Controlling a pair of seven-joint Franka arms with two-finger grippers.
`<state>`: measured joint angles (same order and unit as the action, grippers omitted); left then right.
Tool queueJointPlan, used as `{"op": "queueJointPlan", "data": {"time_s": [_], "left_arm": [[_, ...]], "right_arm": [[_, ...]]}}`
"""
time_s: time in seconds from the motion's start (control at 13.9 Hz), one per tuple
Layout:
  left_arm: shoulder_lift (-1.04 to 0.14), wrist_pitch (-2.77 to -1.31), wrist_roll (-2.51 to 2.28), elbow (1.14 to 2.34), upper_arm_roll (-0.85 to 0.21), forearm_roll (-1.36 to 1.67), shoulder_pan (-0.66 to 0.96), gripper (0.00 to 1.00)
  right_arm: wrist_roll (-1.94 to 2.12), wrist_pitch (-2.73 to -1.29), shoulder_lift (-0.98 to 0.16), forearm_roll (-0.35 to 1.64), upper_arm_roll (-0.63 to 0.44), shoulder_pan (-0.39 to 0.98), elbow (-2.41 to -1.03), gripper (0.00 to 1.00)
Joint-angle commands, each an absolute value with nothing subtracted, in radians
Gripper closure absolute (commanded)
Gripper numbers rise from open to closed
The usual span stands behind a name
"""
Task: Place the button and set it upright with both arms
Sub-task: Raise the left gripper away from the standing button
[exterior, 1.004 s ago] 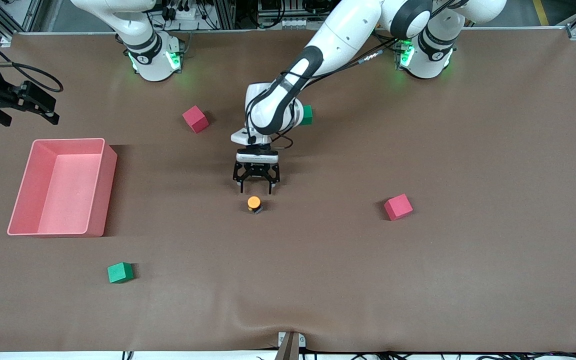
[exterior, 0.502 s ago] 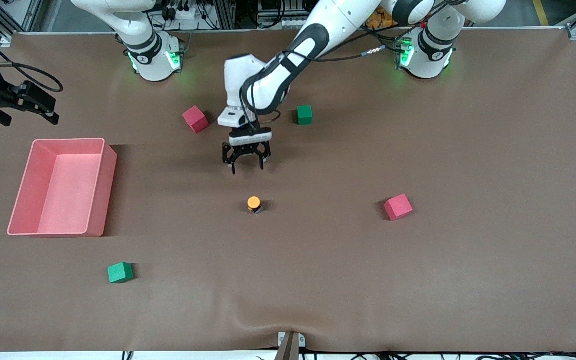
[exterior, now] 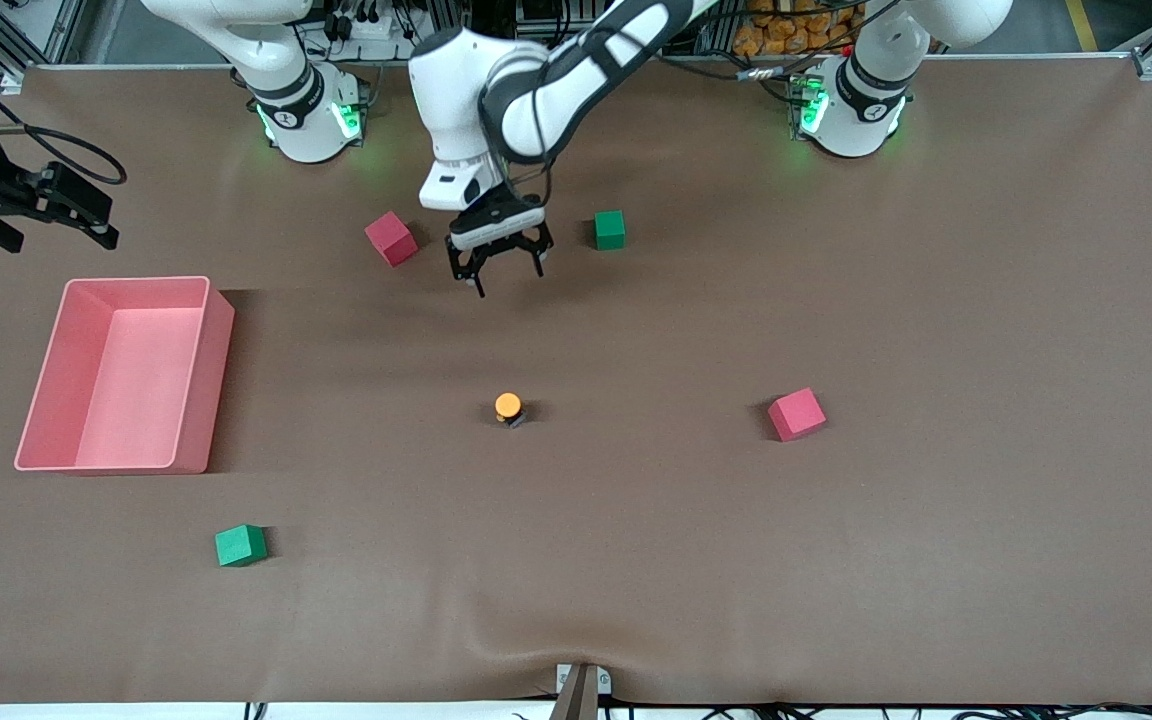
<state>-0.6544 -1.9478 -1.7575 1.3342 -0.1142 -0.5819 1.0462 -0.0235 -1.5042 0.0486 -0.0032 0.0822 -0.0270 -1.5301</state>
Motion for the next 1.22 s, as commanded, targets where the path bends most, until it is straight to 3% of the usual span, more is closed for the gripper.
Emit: {"op": "queueJointPlan", "data": {"time_s": [0.0, 0.57, 0.79, 1.15], "left_arm": [[-0.505, -1.818, -1.596, 1.373, -0.112, -0.497, 0.988, 0.0], [-0.227, -1.703, -1.09, 1.376, -0.112, -0.168, 0.6, 0.0], [-0.173, -1.64, -0.913, 1.376, -0.117, 0.036, 0.395, 0.0], [-0.129, -1.523, -0.472, 1.408, -0.114, 0.032, 0.177, 0.0]], "right_arm": [[-0.014, -1.494, 0.048, 0.008, 0.094, -0.044, -1.522, 0.0], [-0.014, -1.496, 0.048, 0.008, 0.094, -0.045, -1.522, 0.0], [-0.014, -1.496, 0.048, 0.008, 0.095, -0.046, -1.522, 0.0], [-0.014, -1.496, 0.048, 0.008, 0.094, -0.048, -1.522, 0.0]]}}
